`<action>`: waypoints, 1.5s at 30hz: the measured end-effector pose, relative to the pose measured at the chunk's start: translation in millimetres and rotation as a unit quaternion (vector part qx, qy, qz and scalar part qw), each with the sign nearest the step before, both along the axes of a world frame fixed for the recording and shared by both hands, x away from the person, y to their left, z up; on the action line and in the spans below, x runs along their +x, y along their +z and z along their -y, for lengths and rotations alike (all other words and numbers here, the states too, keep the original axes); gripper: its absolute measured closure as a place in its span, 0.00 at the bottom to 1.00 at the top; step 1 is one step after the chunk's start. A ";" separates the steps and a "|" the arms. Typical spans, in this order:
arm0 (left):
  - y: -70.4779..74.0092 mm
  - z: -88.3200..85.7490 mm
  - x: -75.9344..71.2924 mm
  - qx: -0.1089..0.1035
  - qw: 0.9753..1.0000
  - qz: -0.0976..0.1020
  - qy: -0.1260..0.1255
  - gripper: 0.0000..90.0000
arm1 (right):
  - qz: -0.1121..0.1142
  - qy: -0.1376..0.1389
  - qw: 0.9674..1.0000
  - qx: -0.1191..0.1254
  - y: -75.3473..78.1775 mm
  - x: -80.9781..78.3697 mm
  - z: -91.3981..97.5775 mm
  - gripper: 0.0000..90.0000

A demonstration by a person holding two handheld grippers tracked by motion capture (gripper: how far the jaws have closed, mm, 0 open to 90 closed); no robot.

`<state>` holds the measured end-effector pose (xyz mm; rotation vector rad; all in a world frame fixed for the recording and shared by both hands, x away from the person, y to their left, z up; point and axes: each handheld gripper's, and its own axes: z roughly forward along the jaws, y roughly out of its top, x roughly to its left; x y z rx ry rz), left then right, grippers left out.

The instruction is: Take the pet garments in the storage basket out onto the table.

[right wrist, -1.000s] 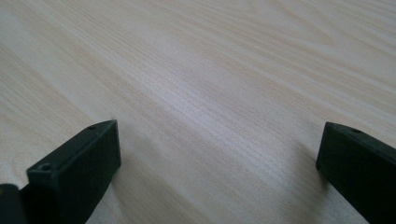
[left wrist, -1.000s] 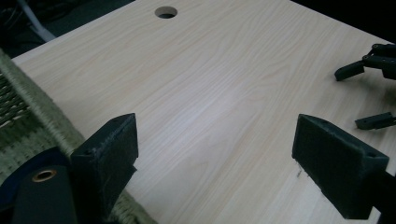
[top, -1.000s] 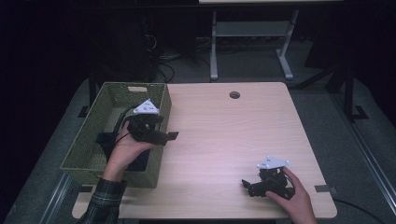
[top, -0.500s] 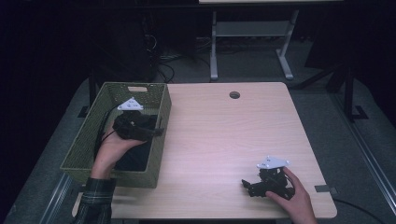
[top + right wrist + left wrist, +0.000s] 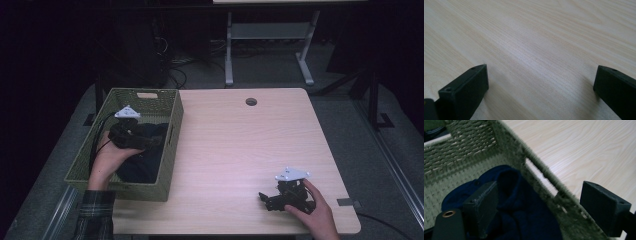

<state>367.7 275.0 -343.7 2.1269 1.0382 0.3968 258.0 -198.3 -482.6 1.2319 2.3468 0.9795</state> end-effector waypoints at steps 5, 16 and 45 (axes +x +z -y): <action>-9.9 -9.0 5.6 0.014 1.000 -0.015 0.007 0.16 | 0.000 0.000 1.000 0.000 0.0 0.0 0.0 0.00; -29.8 -21.8 17.0 0.040 0.998 -0.040 0.008 0.16 | -0.001 0.000 1.000 0.000 0.0 -0.1 -0.1 0.00; -73.4 -16.3 27.3 0.118 0.986 -0.113 -0.038 0.16 | 0.000 0.000 1.000 0.000 0.0 0.0 0.0 0.00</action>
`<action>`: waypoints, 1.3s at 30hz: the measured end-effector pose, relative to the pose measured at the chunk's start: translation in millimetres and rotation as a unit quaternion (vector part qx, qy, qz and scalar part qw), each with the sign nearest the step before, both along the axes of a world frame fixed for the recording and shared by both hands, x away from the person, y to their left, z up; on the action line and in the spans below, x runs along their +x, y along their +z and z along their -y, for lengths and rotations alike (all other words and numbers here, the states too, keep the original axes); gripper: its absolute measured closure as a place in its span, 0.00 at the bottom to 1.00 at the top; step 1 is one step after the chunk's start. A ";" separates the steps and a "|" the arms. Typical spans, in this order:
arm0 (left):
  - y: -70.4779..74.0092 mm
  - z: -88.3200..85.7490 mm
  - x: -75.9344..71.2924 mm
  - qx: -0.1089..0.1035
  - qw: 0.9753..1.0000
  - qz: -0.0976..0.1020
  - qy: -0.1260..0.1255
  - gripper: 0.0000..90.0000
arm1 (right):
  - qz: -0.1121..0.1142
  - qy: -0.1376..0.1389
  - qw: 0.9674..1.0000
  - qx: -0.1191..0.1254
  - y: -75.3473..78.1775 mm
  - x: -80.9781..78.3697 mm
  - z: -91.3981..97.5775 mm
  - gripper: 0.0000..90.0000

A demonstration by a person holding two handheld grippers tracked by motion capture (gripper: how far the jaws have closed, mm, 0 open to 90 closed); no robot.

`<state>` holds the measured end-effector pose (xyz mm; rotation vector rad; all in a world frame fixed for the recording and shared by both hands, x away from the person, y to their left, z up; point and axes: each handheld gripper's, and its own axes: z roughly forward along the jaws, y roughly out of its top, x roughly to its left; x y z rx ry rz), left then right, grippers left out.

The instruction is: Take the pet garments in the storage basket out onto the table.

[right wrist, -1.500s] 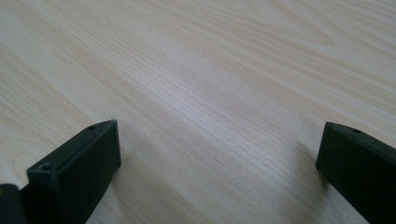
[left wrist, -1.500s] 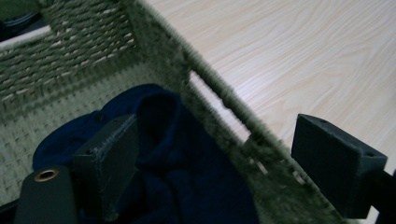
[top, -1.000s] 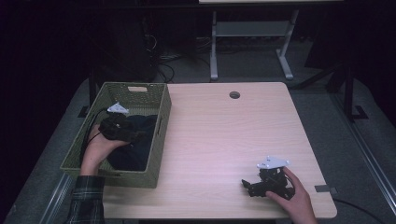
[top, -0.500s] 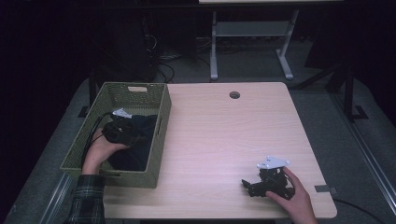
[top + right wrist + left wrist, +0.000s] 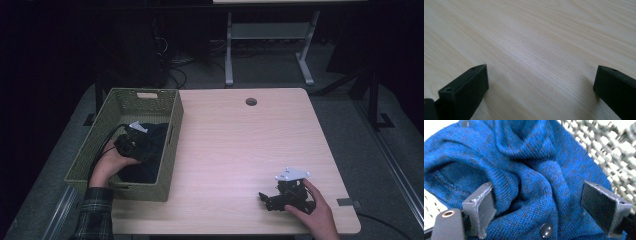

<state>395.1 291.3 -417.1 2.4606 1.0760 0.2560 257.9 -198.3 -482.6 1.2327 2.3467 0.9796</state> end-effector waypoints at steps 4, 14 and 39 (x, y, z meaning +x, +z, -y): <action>-5.0 2.3 0.2 0.010 1.000 -0.007 0.006 0.16 | 0.000 0.000 1.000 0.000 0.0 0.0 0.0 0.00; -14.0 10.6 -0.1 0.048 0.999 -0.022 0.003 0.16 | 0.000 0.000 1.000 0.000 0.0 -0.1 0.0 0.00; 31.8 -21.0 -5.1 -0.094 0.993 -0.018 0.064 0.77 | 0.002 0.001 1.000 -0.001 -0.1 0.3 0.2 0.00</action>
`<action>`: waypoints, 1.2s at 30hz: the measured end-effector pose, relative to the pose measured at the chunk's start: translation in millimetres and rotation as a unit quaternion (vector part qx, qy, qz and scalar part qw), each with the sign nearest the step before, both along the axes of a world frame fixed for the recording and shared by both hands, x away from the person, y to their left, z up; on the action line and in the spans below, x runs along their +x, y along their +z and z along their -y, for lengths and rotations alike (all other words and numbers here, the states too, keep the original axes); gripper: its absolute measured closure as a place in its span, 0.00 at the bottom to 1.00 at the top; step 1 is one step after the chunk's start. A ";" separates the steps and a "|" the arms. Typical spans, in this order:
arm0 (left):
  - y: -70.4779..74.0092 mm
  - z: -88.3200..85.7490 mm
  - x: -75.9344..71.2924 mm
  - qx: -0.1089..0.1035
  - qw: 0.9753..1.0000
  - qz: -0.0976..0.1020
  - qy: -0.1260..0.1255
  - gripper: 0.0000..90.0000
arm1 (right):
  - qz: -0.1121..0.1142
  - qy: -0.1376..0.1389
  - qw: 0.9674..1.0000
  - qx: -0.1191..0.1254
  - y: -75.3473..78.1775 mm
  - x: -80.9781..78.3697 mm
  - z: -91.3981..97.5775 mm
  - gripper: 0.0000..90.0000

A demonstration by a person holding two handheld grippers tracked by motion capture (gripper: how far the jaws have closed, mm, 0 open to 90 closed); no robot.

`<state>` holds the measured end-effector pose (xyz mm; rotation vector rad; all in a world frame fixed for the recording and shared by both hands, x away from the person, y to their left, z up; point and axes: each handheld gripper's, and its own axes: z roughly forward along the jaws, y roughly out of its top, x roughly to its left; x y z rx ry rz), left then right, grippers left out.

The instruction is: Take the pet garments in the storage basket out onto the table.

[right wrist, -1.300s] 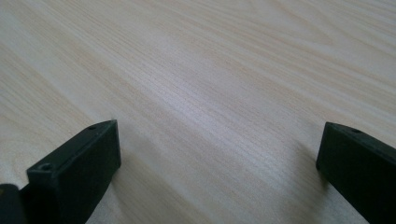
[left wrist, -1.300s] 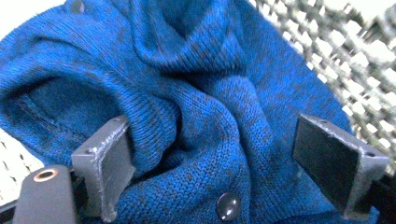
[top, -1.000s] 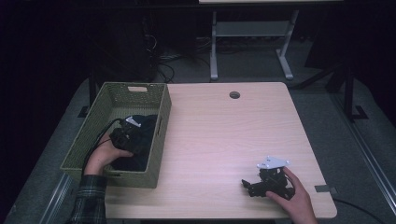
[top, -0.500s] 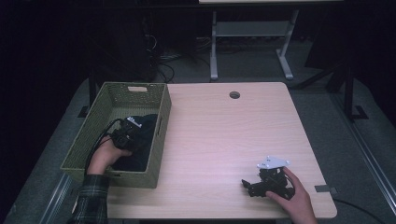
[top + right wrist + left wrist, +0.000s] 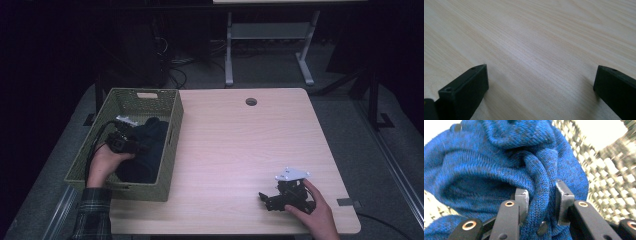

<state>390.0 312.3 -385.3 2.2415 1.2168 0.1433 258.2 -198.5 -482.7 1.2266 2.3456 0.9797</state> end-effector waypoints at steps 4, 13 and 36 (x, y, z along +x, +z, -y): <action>11.2 -8.9 -4.1 -0.038 0.999 0.021 0.014 0.77 | 0.000 0.000 1.000 0.000 0.0 0.0 0.0 0.00; 29.2 -19.8 -11.7 -0.112 0.991 0.071 0.034 0.77 | -0.001 -0.001 1.000 0.000 0.1 -0.1 -0.1 0.00; 69.8 -24.5 -32.3 -0.197 0.968 0.155 0.027 0.77 | -0.002 -0.001 1.000 0.001 0.1 -0.2 -0.2 0.00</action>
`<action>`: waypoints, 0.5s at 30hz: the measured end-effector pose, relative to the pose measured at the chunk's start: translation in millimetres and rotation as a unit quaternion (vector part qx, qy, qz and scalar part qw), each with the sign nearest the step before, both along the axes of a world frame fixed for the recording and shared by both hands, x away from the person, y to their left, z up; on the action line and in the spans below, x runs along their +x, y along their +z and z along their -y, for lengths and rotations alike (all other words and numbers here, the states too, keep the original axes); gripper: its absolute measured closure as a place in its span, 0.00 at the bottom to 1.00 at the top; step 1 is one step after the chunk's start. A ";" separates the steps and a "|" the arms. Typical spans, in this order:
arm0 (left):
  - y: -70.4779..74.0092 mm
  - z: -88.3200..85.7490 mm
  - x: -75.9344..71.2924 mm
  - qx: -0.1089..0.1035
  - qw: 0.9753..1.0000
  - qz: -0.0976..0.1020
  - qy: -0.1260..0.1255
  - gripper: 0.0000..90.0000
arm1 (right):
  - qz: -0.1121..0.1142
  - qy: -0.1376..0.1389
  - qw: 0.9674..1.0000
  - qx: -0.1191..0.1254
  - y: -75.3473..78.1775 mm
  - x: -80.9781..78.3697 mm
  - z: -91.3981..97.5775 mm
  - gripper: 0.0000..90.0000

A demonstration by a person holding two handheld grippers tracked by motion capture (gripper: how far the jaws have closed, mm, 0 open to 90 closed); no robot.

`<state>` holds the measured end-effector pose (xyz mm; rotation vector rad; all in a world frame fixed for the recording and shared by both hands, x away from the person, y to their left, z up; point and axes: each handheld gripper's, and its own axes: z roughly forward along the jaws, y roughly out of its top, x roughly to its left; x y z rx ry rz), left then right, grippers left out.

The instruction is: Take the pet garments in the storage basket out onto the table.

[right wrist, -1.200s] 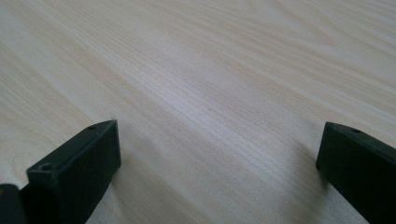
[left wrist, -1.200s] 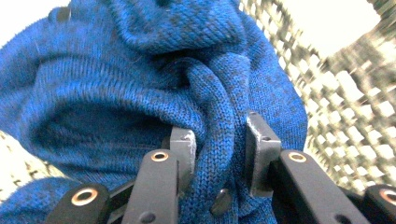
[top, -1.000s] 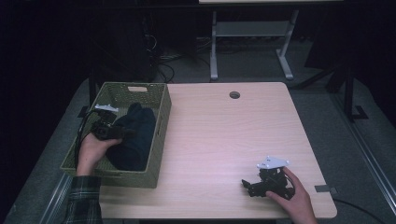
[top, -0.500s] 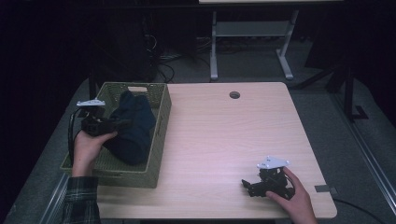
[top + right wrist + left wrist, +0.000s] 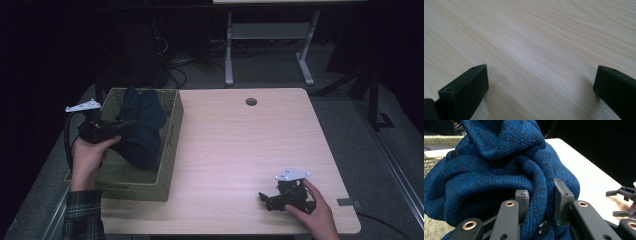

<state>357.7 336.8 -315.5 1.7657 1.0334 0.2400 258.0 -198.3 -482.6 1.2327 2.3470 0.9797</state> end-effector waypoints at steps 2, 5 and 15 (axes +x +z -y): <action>4.4 2.2 -1.1 -0.003 1.000 0.009 -0.007 0.77 | 0.000 0.000 1.000 0.000 0.0 0.0 0.0 0.00; 9.8 6.0 -3.3 -0.007 1.000 0.016 -0.013 0.77 | 0.000 0.000 1.000 0.000 0.0 0.0 0.0 0.00; 28.6 26.2 -8.7 -0.020 0.998 0.047 -0.044 0.77 | 0.000 0.000 1.000 0.000 0.0 0.3 -0.1 0.00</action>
